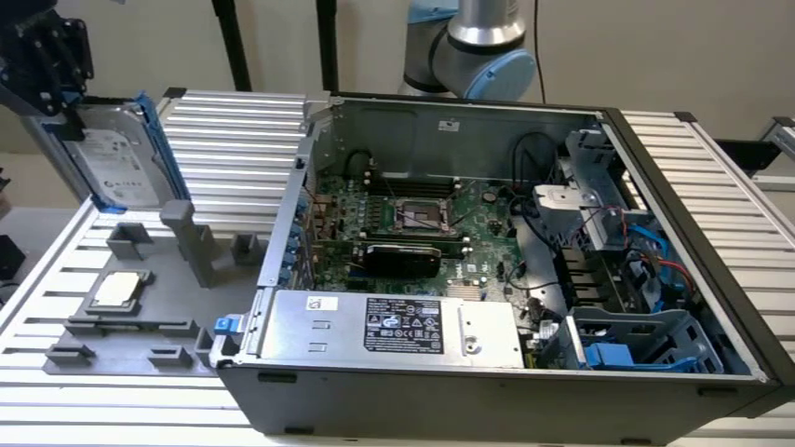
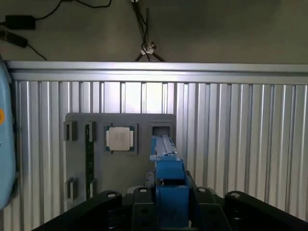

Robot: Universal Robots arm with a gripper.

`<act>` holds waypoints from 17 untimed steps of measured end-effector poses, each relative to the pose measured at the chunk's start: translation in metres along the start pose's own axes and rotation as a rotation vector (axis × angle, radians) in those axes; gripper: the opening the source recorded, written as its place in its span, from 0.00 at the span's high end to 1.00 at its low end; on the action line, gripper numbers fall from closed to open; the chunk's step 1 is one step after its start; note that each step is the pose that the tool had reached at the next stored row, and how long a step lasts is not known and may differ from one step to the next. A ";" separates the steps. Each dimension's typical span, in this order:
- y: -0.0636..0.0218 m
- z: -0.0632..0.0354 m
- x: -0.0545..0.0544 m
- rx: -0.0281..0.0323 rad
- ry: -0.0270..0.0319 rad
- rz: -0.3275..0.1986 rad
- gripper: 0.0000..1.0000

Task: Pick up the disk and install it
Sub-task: 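Pick up the disk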

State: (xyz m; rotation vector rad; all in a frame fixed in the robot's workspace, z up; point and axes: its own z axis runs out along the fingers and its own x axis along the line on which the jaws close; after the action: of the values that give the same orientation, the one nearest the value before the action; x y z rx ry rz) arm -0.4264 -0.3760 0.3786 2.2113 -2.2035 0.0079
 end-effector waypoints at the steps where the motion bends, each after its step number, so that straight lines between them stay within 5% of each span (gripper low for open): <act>1: -0.0019 -0.0045 0.000 0.0000 -0.0001 0.000 1.00; 7: -0.0179 -0.0321 0.001 -0.0001 -0.0013 0.000 1.00; 17: -0.0620 -0.0779 0.003 -0.0001 -0.0097 0.000 1.00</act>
State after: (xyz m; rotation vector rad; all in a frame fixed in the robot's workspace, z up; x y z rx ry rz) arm -0.3636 -0.3772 0.4559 2.2162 -2.2083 -0.0030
